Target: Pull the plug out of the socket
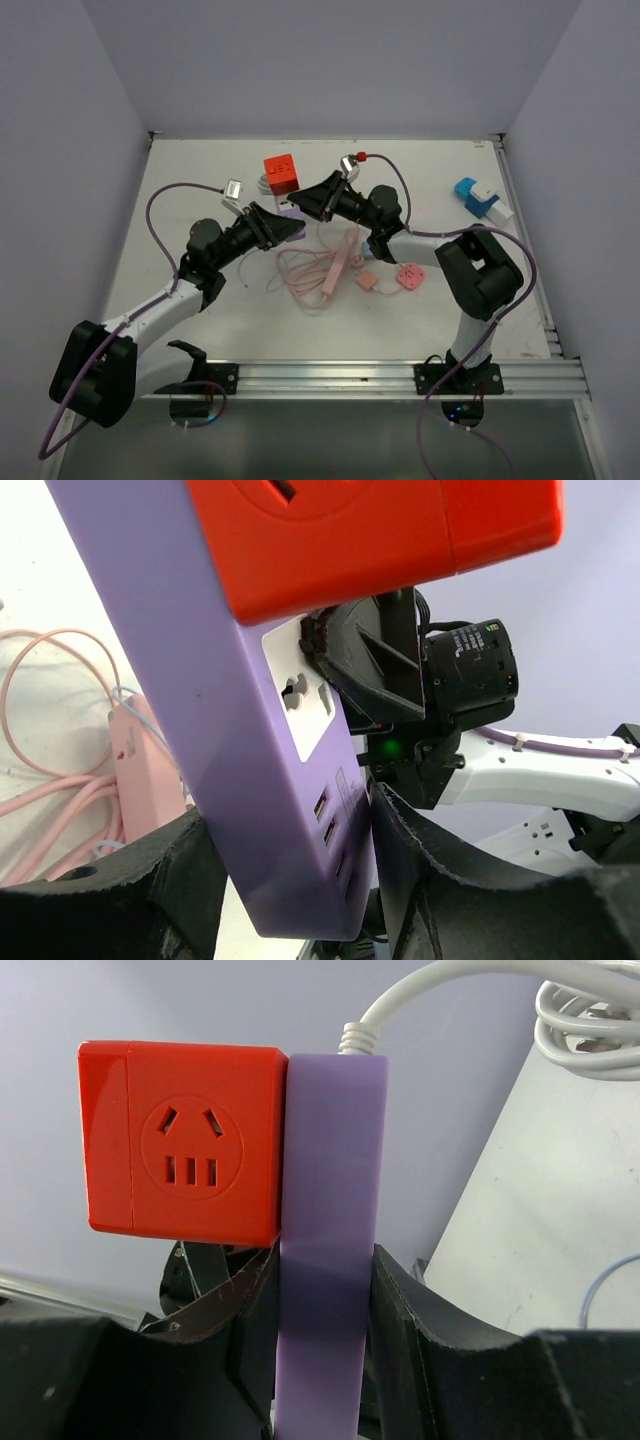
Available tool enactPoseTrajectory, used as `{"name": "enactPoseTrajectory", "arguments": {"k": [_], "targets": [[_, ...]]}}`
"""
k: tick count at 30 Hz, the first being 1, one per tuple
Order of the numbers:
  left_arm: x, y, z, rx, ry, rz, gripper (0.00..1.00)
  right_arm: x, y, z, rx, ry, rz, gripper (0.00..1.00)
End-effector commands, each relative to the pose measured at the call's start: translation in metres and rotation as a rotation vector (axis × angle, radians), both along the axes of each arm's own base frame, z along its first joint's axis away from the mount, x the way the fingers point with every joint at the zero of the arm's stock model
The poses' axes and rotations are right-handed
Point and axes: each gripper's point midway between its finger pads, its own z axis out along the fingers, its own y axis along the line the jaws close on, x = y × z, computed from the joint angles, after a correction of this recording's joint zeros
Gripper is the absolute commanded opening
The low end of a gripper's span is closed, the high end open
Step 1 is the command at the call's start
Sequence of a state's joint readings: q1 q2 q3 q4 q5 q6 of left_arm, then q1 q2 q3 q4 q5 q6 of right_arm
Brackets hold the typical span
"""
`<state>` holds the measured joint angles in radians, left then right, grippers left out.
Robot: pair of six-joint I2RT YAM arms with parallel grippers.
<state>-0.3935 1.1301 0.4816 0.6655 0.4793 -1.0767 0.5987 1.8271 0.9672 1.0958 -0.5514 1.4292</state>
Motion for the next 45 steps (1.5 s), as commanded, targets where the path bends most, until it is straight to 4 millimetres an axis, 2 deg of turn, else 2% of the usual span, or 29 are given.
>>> {"name": "enactPoseTrajectory", "arguments": {"k": [1, 4, 7, 8, 10, 13, 14, 16, 17, 20, 23, 25, 26, 28, 30, 31, 32, 33, 34, 35, 36, 38, 41, 45], "targets": [[-0.005, -0.004, 0.029, -0.058, -0.118, -0.045, 0.55, -0.018, -0.001, 0.061, 0.139, -0.206, 0.056, 0.00], [-0.007, -0.006, 0.034, -0.077, -0.130, -0.064, 0.54, -0.021, 0.002, 0.060, 0.141, -0.222, 0.081, 0.00], [-0.009, -0.009, 0.042, -0.100, -0.143, -0.086, 0.43, -0.023, 0.005, 0.055, 0.141, -0.229, 0.100, 0.00], [-0.009, -0.009, 0.043, -0.101, -0.145, -0.088, 0.34, -0.024, 0.005, 0.054, 0.140, -0.233, 0.103, 0.00], [-0.009, -0.009, 0.044, -0.101, -0.144, -0.086, 0.26, -0.025, 0.005, 0.048, 0.133, -0.233, 0.114, 0.05], [-0.011, -0.007, 0.043, -0.086, -0.144, -0.082, 0.06, -0.028, 0.004, 0.040, 0.119, -0.235, 0.122, 0.16], [-0.012, -0.007, 0.042, -0.078, -0.144, -0.082, 0.01, -0.029, 0.004, 0.038, 0.113, -0.234, 0.126, 0.25], [-0.013, -0.005, 0.039, -0.066, -0.137, -0.075, 0.00, -0.028, 0.001, 0.037, 0.101, -0.242, 0.118, 0.36], [-0.013, -0.005, 0.036, -0.054, -0.134, -0.071, 0.00, -0.026, -0.001, 0.033, 0.090, -0.233, 0.113, 0.46], [-0.013, -0.002, 0.032, -0.021, -0.140, -0.059, 0.00, -0.025, -0.006, 0.031, 0.073, -0.235, 0.102, 0.66], [-0.012, 0.000, 0.030, 0.012, -0.154, -0.043, 0.00, -0.022, -0.015, 0.027, 0.034, -0.245, 0.082, 0.77], [-0.011, 0.002, 0.032, 0.031, -0.167, -0.033, 0.00, -0.022, -0.016, 0.021, -0.010, -0.248, 0.076, 0.80], [-0.009, 0.002, 0.026, 0.060, -0.161, -0.027, 0.00, -0.024, -0.018, 0.022, -0.023, -0.256, 0.074, 0.83], [-0.005, 0.004, 0.025, 0.093, -0.167, -0.010, 0.00, -0.025, -0.018, 0.014, -0.073, -0.248, 0.068, 0.88], [-0.002, 0.007, 0.014, 0.161, -0.162, 0.004, 0.00, -0.026, -0.022, 0.002, -0.145, -0.225, 0.056, 0.90], [0.002, 0.010, 0.016, 0.182, -0.172, 0.025, 0.00, -0.024, -0.024, -0.001, -0.175, -0.220, 0.036, 0.93], [0.004, 0.013, 0.008, 0.231, -0.171, 0.032, 0.00, -0.024, -0.026, -0.003, -0.207, -0.217, 0.022, 0.96], [0.005, 0.014, 0.005, 0.253, -0.171, 0.038, 0.00, -0.026, -0.031, -0.015, -0.291, -0.202, 0.013, 0.98], [0.007, 0.016, 0.008, 0.269, -0.180, 0.049, 0.00, -0.023, -0.035, -0.017, -0.333, -0.202, -0.019, 0.99], [0.008, 0.017, 0.004, 0.296, -0.186, 0.049, 0.00, -0.023, -0.040, -0.031, -0.403, -0.152, -0.027, 0.99], [0.008, 0.017, 0.005, 0.304, -0.194, 0.049, 0.00, -0.024, -0.046, -0.026, -0.441, -0.194, -0.049, 0.99], [0.009, 0.020, 0.002, 0.329, -0.202, 0.054, 0.00, -0.020, -0.056, -0.038, -0.539, -0.162, -0.088, 0.99], [0.009, 0.020, 0.001, 0.351, -0.216, 0.050, 0.00, -0.017, -0.063, -0.035, -0.582, -0.141, -0.120, 0.99], [0.009, 0.020, 0.002, 0.368, -0.234, 0.052, 0.00, -0.017, -0.069, -0.044, -0.615, -0.025, -0.146, 0.99]]}}
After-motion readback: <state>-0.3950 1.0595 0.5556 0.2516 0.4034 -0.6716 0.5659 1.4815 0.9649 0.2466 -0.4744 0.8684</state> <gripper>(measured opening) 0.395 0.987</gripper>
